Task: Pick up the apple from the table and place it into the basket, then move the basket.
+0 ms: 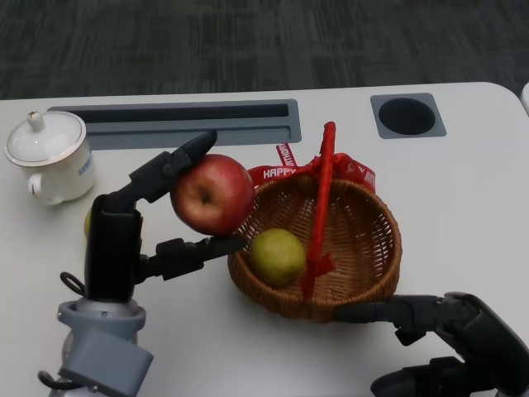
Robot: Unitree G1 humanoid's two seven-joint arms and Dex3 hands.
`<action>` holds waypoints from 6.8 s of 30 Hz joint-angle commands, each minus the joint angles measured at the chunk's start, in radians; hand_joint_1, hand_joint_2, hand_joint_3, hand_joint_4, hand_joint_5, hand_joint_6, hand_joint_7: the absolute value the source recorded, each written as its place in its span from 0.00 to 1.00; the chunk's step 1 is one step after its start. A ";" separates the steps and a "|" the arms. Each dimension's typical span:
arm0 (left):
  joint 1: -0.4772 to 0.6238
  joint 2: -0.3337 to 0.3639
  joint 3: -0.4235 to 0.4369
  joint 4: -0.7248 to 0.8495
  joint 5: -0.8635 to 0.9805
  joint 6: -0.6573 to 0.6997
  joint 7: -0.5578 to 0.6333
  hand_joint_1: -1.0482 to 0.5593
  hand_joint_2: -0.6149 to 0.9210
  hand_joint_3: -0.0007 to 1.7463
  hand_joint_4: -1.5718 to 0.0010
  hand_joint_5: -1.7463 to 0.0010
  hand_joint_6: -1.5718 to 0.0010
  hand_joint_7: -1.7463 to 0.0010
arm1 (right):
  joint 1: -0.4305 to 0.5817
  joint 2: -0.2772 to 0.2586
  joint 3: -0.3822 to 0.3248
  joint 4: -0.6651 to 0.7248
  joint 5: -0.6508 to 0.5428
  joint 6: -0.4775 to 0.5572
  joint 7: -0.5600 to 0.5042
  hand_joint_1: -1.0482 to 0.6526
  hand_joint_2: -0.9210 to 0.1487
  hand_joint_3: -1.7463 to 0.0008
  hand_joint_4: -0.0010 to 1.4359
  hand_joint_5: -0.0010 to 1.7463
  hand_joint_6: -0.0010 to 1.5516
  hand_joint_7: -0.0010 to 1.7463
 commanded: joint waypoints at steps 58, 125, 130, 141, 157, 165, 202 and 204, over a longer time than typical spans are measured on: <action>0.108 0.185 -0.046 -0.185 -0.330 0.172 -0.547 0.26 0.90 0.01 0.69 0.96 0.70 0.98 | -0.148 -0.113 -0.039 -0.004 0.035 -0.106 -0.032 0.32 0.02 1.00 0.58 0.00 0.48 0.00; 0.297 0.167 0.020 -0.385 -0.358 0.178 -0.525 0.34 0.88 0.00 0.40 0.98 0.49 0.99 | -0.696 -0.195 0.540 0.668 -1.020 -0.011 -0.874 0.22 0.00 0.91 0.63 0.00 0.49 0.00; 0.302 0.160 0.027 -0.381 -0.342 0.155 -0.503 0.34 0.88 0.00 0.39 0.98 0.48 0.99 | -0.739 -0.168 0.530 0.683 -1.004 0.017 -0.867 0.26 0.00 0.91 0.61 0.00 0.48 0.00; 0.339 0.118 0.039 -0.394 -0.318 0.083 -0.447 0.34 0.88 0.00 0.37 0.98 0.46 0.99 | -0.758 -0.112 0.436 0.745 -0.896 0.200 -0.747 0.41 0.00 0.84 0.67 0.02 0.53 0.01; 0.530 0.098 0.057 -0.484 -0.287 -0.049 -0.400 0.32 0.89 0.00 0.36 0.99 0.45 0.99 | -0.829 -0.040 0.428 0.786 -0.926 0.613 -0.775 0.44 0.00 0.88 0.70 0.01 0.54 0.00; 0.685 0.097 0.045 -0.539 -0.294 -0.130 -0.390 0.33 0.91 0.00 0.37 0.99 0.44 0.99 | -0.872 -0.052 0.396 0.797 -0.915 0.757 -0.794 0.45 0.00 0.92 0.72 0.01 0.55 0.00; 0.878 0.126 -0.054 -0.650 -0.317 -0.129 -0.388 0.38 0.85 0.00 0.36 1.00 0.44 1.00 | -0.915 -0.103 0.219 0.795 -0.860 0.841 -0.716 0.07 0.11 0.99 0.27 0.00 0.23 0.00; 0.864 0.117 -0.059 -0.637 -0.307 -0.135 -0.386 0.39 0.85 0.00 0.36 0.99 0.43 1.00 | -0.917 -0.115 0.212 0.793 -0.851 0.827 -0.720 0.05 0.09 0.99 0.24 0.00 0.20 0.00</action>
